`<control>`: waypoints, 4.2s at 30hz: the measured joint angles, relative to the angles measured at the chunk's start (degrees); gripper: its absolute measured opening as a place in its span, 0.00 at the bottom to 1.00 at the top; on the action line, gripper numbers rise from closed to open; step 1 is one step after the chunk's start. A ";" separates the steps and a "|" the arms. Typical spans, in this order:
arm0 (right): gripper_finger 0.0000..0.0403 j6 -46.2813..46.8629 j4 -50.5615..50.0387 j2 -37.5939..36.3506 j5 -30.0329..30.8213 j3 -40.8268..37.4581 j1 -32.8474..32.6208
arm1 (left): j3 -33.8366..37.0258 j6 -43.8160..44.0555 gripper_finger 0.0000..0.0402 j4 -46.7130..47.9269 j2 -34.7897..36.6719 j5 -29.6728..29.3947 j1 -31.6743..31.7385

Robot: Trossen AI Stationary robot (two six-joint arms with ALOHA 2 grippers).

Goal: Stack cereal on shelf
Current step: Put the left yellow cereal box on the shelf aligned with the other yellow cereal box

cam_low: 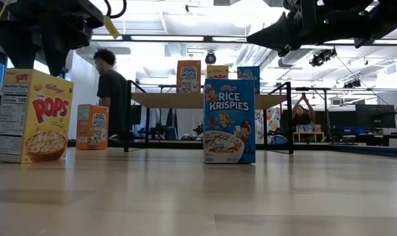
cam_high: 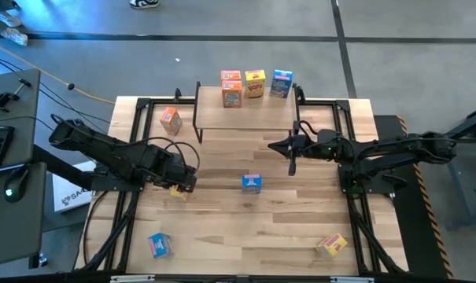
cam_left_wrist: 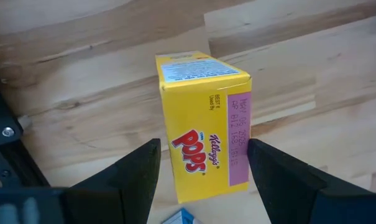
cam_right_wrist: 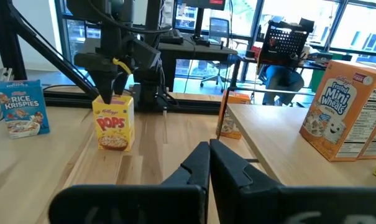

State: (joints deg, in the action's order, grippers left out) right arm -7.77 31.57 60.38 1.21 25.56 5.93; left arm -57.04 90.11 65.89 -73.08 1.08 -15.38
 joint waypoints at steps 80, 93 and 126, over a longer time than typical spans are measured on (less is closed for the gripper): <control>0.00 0.20 0.42 0.00 -0.39 0.00 0.00 | -20.95 -66.72 0.44 -11.40 -18.36 3.93 26.46; 0.00 0.02 -0.08 0.00 -0.39 0.00 0.00 | -35.14 -88.00 0.44 -5.65 -33.66 4.16 26.56; 0.00 -0.15 -0.52 0.00 -0.42 0.00 0.00 | -35.10 -90.29 0.45 -6.44 -36.39 3.71 24.95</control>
State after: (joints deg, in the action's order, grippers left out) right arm -7.92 31.05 60.38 0.80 25.56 5.93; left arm -92.14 -0.19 59.45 -109.47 4.79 9.58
